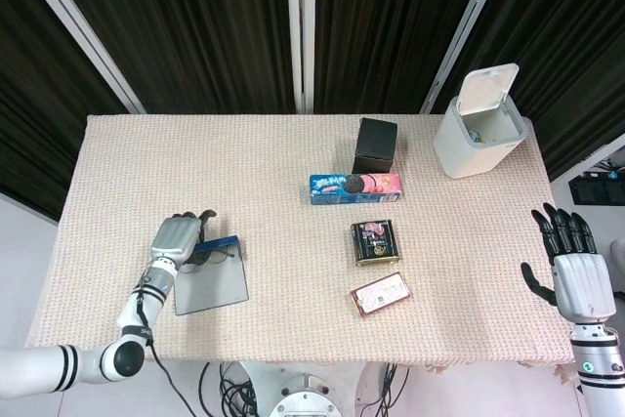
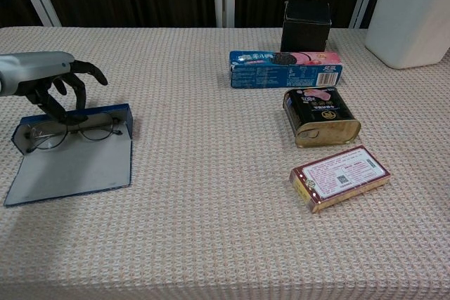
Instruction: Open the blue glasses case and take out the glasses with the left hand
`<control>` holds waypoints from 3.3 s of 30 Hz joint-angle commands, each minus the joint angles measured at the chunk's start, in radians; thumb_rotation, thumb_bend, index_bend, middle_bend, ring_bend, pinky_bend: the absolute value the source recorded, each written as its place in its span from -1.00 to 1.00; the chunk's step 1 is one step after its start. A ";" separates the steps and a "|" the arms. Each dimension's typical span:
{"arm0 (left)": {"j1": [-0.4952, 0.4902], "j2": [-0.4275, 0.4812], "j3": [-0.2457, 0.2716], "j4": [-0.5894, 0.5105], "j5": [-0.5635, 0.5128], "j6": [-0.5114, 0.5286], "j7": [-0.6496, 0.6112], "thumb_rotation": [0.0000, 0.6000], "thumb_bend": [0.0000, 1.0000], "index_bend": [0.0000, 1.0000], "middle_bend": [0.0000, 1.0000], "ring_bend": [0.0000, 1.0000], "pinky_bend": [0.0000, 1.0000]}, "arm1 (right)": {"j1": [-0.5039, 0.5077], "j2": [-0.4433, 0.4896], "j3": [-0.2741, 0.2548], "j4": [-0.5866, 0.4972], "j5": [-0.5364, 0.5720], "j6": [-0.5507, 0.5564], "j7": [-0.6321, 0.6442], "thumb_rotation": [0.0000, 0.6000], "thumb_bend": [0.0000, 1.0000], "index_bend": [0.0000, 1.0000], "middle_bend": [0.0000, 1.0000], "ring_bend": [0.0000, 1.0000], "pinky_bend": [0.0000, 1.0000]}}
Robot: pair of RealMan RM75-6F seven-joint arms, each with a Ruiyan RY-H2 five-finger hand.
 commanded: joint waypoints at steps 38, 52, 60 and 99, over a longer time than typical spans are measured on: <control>0.068 -0.128 0.023 0.294 0.478 0.121 -0.015 1.00 -0.30 -0.53 0.16 -0.50 -0.54 | 0.003 -0.014 0.001 0.017 0.014 -0.012 0.002 1.00 -0.40 -1.00 -1.00 -1.00 -1.00; 0.076 -0.174 0.054 0.437 0.675 0.186 0.019 1.00 -0.30 -0.53 0.18 -0.49 -0.56 | 0.005 -0.013 0.002 0.018 0.017 -0.017 0.004 1.00 -0.40 -1.00 -1.00 -1.00 -1.00; 0.077 -0.217 0.066 0.560 0.790 0.225 -0.074 1.00 -0.30 -0.56 0.18 -0.48 -0.55 | 0.004 -0.010 0.002 0.017 0.019 -0.017 0.003 1.00 -0.40 -1.00 -1.00 -1.00 -1.00; 0.165 -0.134 -0.130 0.233 0.513 0.155 -0.123 1.00 -0.42 -0.42 -0.46 -0.73 -0.42 | 0.007 -0.011 0.003 0.021 0.026 -0.024 0.015 1.00 -0.40 -1.00 -1.00 -1.00 -1.00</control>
